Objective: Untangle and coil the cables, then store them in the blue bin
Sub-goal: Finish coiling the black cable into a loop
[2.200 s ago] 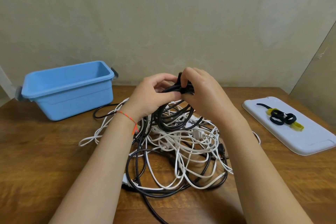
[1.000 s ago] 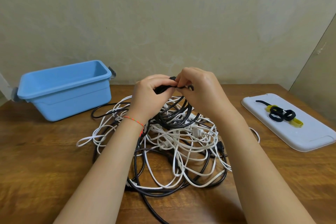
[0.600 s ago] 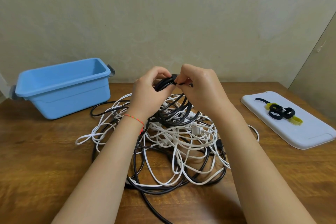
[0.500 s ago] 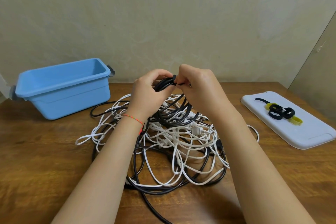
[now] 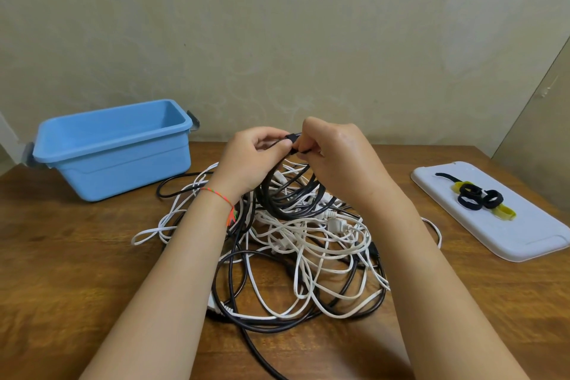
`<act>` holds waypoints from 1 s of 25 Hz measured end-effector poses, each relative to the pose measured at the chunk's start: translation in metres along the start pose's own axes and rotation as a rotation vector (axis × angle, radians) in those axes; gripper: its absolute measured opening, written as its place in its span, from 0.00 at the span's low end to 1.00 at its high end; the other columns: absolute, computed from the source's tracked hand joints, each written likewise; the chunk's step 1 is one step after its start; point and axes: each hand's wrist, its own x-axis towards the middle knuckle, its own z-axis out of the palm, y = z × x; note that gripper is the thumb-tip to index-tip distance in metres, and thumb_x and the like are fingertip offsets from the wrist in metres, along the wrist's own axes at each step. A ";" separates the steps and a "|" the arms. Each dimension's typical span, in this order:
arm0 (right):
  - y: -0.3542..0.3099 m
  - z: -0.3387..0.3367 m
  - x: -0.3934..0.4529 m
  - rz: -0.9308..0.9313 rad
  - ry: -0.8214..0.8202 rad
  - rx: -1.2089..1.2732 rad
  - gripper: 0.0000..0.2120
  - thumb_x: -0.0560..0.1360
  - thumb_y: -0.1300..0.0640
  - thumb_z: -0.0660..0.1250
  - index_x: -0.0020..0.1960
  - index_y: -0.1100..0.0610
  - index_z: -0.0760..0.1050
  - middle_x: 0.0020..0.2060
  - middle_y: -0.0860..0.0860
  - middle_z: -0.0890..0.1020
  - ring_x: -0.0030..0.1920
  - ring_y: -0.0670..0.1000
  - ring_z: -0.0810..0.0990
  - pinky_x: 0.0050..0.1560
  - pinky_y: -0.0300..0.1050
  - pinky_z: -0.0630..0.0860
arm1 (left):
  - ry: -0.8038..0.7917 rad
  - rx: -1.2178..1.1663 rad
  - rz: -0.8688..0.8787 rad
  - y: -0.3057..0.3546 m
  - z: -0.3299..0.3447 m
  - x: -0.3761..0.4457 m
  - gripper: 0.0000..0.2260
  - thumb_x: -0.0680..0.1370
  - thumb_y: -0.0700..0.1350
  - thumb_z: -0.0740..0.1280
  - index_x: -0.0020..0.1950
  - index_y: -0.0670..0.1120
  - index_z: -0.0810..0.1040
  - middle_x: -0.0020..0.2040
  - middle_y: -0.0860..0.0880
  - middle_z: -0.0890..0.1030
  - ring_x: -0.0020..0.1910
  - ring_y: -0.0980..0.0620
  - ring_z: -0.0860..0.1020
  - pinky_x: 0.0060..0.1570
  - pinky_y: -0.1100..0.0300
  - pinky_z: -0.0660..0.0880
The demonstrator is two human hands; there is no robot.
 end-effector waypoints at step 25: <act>0.006 -0.017 0.003 0.153 0.081 0.120 0.03 0.69 0.66 0.74 0.41 0.60 0.82 0.37 0.51 0.80 0.39 0.51 0.78 0.41 0.43 0.74 | -0.097 0.155 0.157 0.011 0.017 -0.012 0.11 0.68 0.49 0.79 0.47 0.53 0.81 0.41 0.53 0.84 0.41 0.51 0.81 0.44 0.54 0.79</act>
